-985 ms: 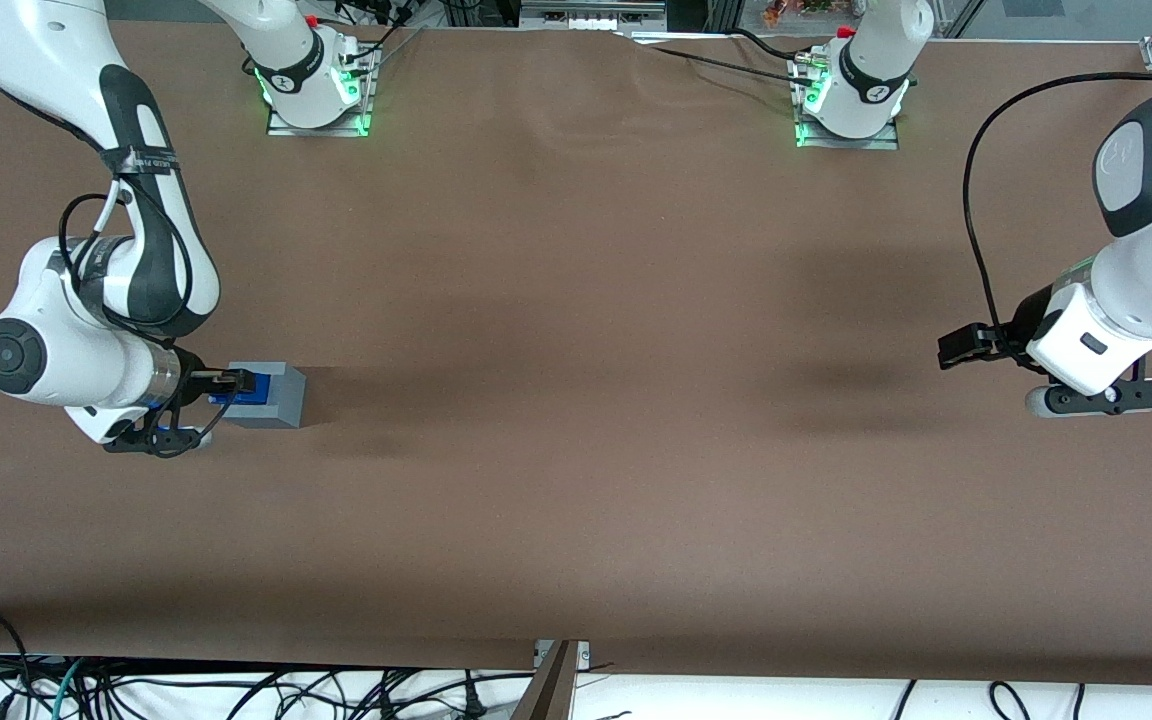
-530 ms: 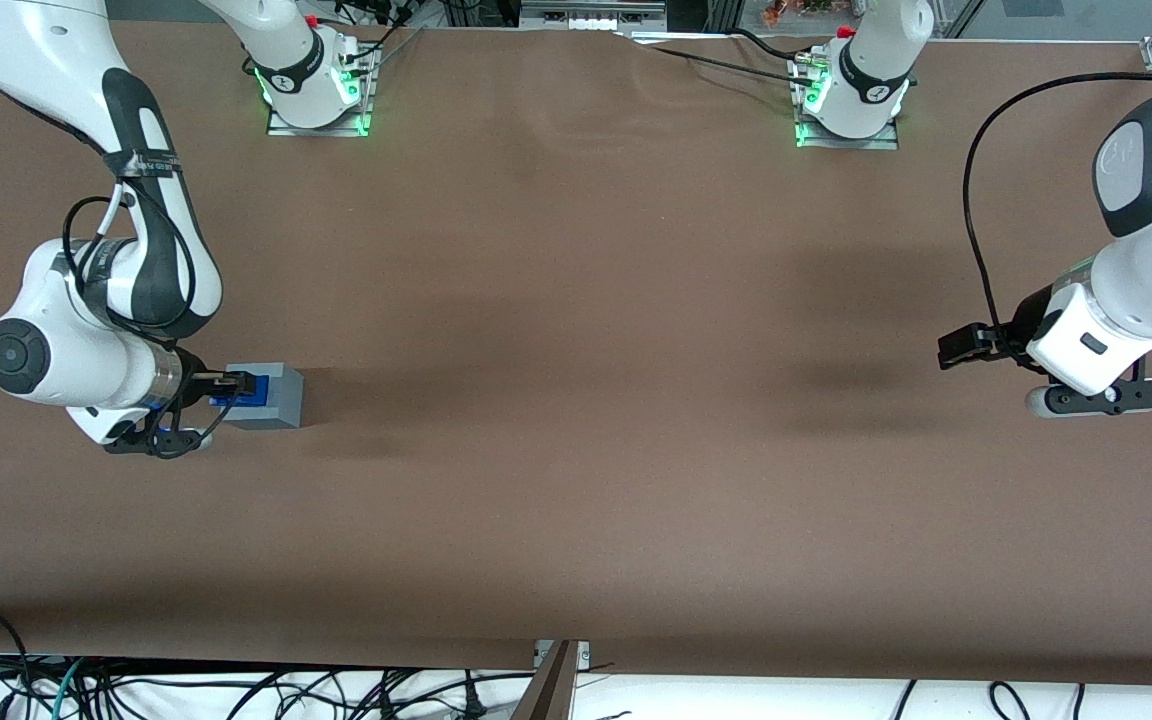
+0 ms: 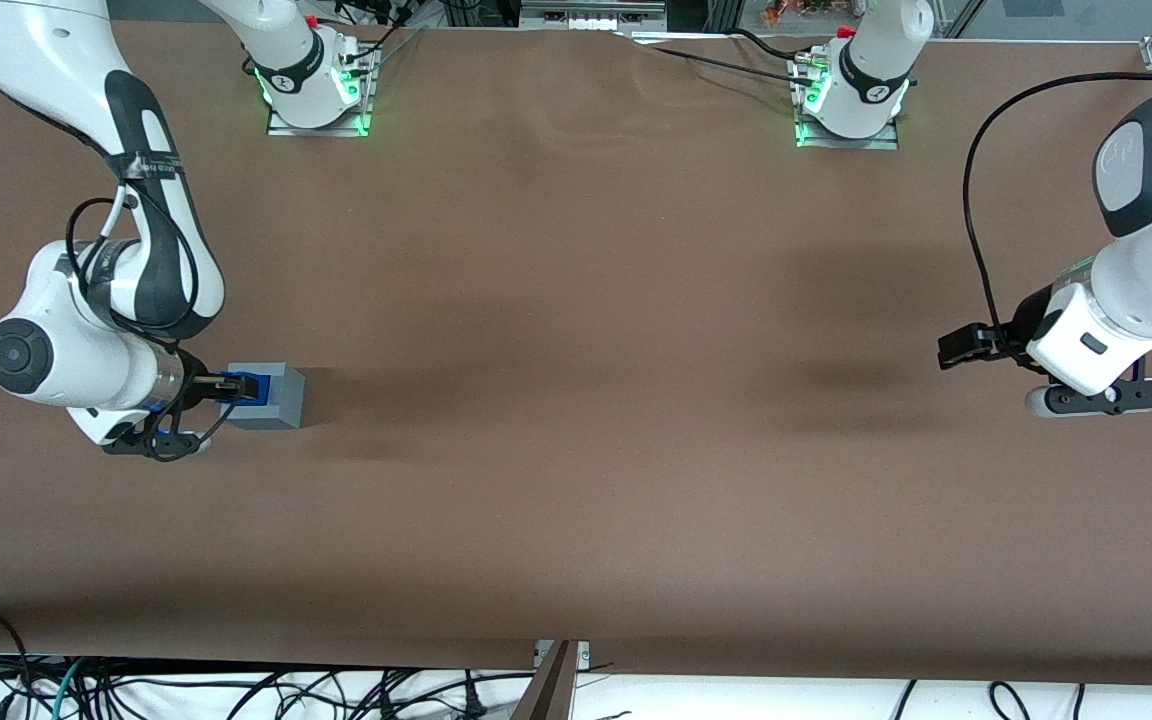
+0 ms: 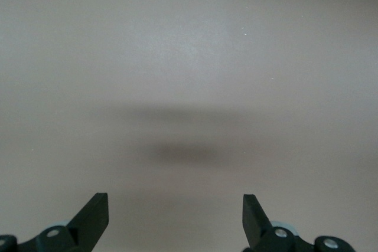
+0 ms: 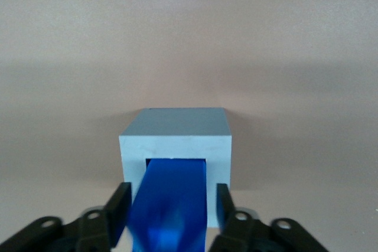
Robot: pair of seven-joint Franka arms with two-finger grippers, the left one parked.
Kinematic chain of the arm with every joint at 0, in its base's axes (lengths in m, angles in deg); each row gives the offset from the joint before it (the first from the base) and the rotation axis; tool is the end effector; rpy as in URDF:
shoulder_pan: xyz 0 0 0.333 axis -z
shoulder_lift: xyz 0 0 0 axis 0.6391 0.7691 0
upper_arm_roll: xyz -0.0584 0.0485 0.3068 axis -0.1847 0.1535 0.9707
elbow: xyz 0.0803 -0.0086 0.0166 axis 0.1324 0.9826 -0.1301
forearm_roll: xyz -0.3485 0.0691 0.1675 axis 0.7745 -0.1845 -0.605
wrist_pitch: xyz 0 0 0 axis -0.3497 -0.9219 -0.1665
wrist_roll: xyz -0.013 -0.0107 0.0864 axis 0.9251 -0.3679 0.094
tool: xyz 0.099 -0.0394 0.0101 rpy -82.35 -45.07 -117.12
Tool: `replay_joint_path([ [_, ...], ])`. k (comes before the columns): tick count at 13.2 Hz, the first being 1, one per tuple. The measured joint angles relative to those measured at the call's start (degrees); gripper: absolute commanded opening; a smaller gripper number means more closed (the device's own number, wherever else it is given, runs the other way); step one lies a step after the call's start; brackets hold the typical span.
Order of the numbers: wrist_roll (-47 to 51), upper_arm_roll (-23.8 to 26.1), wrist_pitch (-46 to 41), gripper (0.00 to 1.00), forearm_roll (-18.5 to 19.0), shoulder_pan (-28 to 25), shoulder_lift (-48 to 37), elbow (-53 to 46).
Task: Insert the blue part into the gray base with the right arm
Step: 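Open the right gripper and withdraw it from the blue block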
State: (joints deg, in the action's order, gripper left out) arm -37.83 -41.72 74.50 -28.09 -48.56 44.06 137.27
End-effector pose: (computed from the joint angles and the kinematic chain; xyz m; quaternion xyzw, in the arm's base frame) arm 0.6577 0.0153 0.2849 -0.9972 -0.0004 0.0740 0.0112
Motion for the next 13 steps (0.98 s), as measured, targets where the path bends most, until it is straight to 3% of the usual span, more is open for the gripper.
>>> replay_joint_path([
  [7, 0.4, 0.0, -0.4, 0.99, 0.0, -0.1, -1.2, -1.0],
  [13, 0.4, 0.1, -11.6, 0.99, 0.0, -0.4, -15.7, -3.9],
])
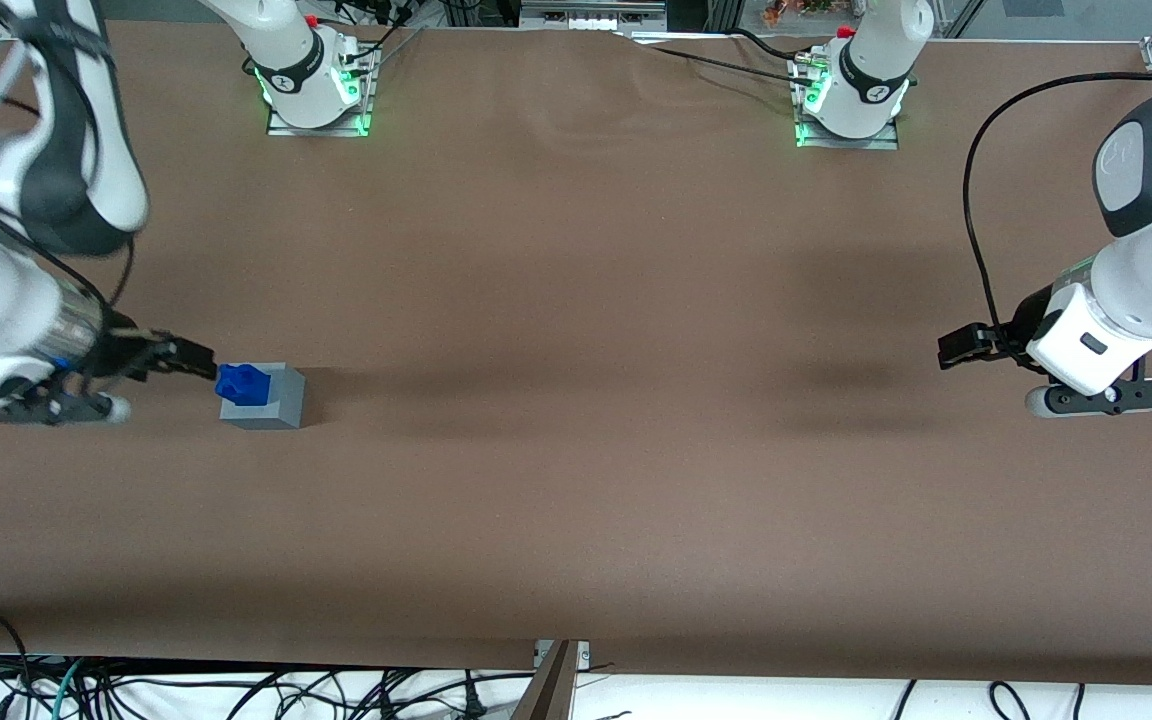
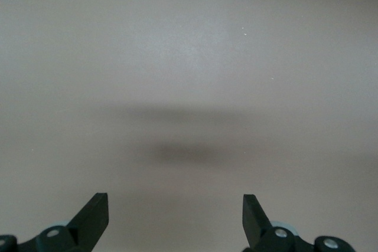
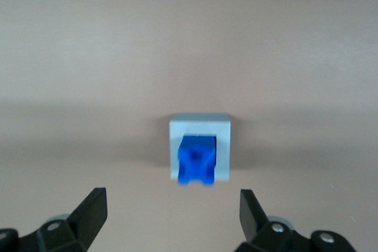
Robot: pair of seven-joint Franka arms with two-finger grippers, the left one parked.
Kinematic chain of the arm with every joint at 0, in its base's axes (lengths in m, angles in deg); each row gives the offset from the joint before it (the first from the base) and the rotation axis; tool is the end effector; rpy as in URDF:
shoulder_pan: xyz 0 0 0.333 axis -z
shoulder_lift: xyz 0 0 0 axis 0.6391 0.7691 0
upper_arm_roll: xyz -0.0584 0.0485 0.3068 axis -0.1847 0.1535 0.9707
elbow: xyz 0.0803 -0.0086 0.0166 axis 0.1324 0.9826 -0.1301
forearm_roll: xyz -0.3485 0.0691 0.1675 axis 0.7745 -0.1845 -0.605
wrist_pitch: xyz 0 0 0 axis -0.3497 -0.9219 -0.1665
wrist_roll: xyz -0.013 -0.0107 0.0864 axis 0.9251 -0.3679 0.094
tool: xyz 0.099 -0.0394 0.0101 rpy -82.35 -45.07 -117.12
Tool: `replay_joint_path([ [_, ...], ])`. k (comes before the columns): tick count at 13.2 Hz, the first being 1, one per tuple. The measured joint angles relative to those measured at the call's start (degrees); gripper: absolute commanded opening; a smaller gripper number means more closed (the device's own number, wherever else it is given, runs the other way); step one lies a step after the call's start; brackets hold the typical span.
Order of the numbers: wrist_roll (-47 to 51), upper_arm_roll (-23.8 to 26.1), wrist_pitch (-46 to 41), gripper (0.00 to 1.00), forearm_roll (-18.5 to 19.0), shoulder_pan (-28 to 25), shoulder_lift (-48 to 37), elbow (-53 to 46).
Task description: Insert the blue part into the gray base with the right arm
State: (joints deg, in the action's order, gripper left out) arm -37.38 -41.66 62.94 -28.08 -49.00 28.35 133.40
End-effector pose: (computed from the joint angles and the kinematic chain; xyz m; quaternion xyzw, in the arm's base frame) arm 0.6358 0.0224 0.4771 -0.9993 -0.0099 0.0059 0.0361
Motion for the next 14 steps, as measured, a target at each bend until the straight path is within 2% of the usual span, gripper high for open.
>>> replay_joint_path([
  [4, 0.1, 0.1, -9.3, 0.99, 0.0, 0.0, -8.1, 0.1],
  [8, 0.0, 0.1, -9.7, 0.99, 0.5, 0.0, -11.2, 2.0],
  [11, -0.1, 0.6, -9.8, 0.99, 3.7, -0.3, -11.3, 1.6],
  [14, -0.1, 0.9, -11.0, 0.99, 4.3, -1.0, -11.3, 1.6],
])
